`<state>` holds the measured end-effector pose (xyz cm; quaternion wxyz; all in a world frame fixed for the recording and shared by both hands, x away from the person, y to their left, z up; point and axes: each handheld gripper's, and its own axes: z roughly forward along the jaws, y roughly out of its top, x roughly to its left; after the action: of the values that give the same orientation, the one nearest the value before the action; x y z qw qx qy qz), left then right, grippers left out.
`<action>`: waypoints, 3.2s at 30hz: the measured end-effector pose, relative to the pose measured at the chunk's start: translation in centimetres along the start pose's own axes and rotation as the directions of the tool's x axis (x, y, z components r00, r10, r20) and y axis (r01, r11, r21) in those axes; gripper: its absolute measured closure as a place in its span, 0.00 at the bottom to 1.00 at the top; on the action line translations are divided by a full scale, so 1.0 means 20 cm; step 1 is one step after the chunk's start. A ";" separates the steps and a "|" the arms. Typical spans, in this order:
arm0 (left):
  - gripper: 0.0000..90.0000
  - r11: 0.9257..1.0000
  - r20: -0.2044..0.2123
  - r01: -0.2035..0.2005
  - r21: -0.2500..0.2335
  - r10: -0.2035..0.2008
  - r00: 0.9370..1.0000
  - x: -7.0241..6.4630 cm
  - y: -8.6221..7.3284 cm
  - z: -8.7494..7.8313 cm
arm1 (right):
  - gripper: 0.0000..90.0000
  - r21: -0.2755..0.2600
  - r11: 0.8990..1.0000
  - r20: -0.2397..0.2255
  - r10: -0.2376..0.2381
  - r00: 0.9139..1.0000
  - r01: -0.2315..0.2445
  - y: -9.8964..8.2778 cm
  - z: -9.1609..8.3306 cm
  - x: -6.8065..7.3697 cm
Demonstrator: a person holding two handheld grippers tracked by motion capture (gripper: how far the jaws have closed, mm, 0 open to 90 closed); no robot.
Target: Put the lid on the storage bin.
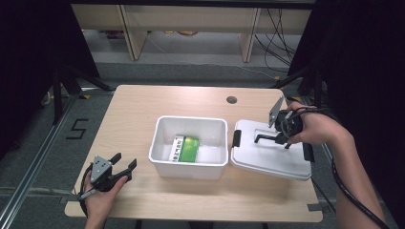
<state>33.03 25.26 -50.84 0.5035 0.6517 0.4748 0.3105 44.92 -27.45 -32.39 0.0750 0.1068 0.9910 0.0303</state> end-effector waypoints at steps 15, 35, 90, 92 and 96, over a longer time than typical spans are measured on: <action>0.37 1.000 -0.007 -0.003 0.001 0.003 1.000 0.00 0.00 -0.01 | 0.95 -0.030 0.999 0.034 0.031 0.999 -0.030 0.00 -0.14 0.00; 0.37 1.000 -0.013 0.002 0.000 -0.002 1.000 0.01 0.00 -0.01 | 0.95 -0.070 0.997 0.049 -0.010 0.999 0.013 0.09 -0.17 0.01; 0.37 0.999 -0.015 0.028 -0.019 -0.028 0.999 0.04 0.02 -0.01 | 0.95 -0.123 0.982 0.071 -0.134 0.988 0.142 0.44 -0.24 0.08; 0.37 0.999 -0.014 0.026 -0.018 -0.027 1.000 0.03 0.01 -0.01 | 0.95 -0.115 0.987 0.067 -0.107 0.992 0.114 0.45 -0.24 0.09; 0.37 0.999 -0.008 0.024 -0.026 -0.024 1.000 0.03 0.01 -0.01 | 0.95 -0.110 0.987 0.053 -0.113 0.992 0.118 0.48 -0.23 0.09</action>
<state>33.18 25.96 -50.62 0.5137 0.6379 0.4807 0.3132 44.50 -17.89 -27.29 0.1058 0.0455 0.9902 0.0792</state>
